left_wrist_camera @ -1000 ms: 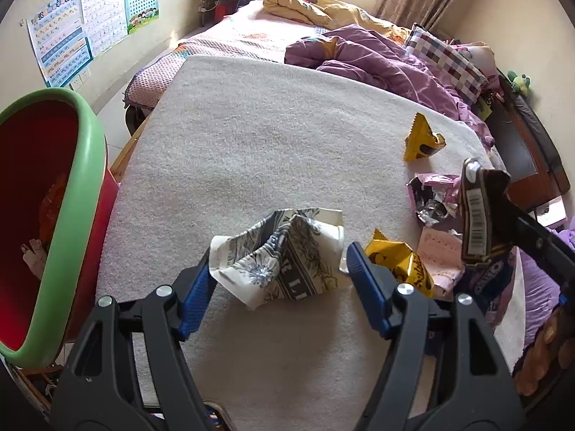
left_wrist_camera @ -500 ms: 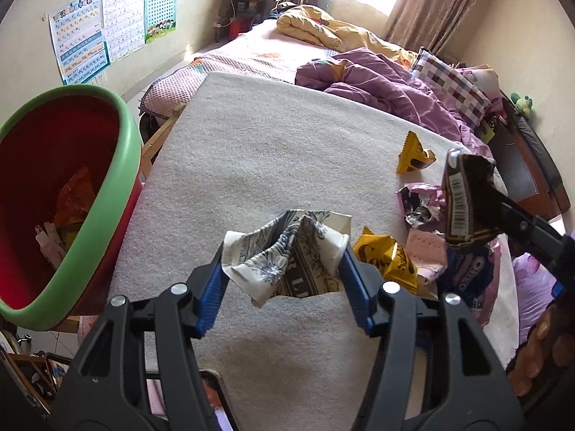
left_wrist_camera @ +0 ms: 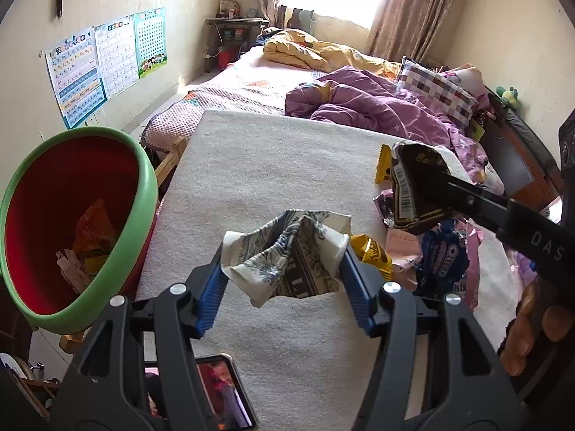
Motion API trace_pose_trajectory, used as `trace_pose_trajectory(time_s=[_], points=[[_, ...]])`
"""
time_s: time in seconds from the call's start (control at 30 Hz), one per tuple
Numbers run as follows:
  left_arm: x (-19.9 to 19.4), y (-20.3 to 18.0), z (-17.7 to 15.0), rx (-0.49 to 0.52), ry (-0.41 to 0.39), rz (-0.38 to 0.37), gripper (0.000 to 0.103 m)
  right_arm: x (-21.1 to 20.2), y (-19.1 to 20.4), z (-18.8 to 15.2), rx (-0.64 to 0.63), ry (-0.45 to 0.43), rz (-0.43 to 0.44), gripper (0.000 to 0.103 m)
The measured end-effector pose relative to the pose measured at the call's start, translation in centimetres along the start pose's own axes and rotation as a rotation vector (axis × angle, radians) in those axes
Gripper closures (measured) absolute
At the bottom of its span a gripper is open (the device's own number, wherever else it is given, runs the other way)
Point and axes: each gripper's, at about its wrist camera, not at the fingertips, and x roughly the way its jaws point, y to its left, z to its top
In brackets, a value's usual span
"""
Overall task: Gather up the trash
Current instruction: 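Carry the printed paper and brown wrapper over the red bin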
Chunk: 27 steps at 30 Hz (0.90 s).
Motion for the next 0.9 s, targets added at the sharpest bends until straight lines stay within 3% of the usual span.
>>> trace_pose_trajectory(time_s=[0.9], points=[[-5.2, 7.0, 2.1, -0.035, -0.139, 0.08, 0.045, 1.1, 4.2, 0.5, -0.022, -0.018, -0.017, 0.076]])
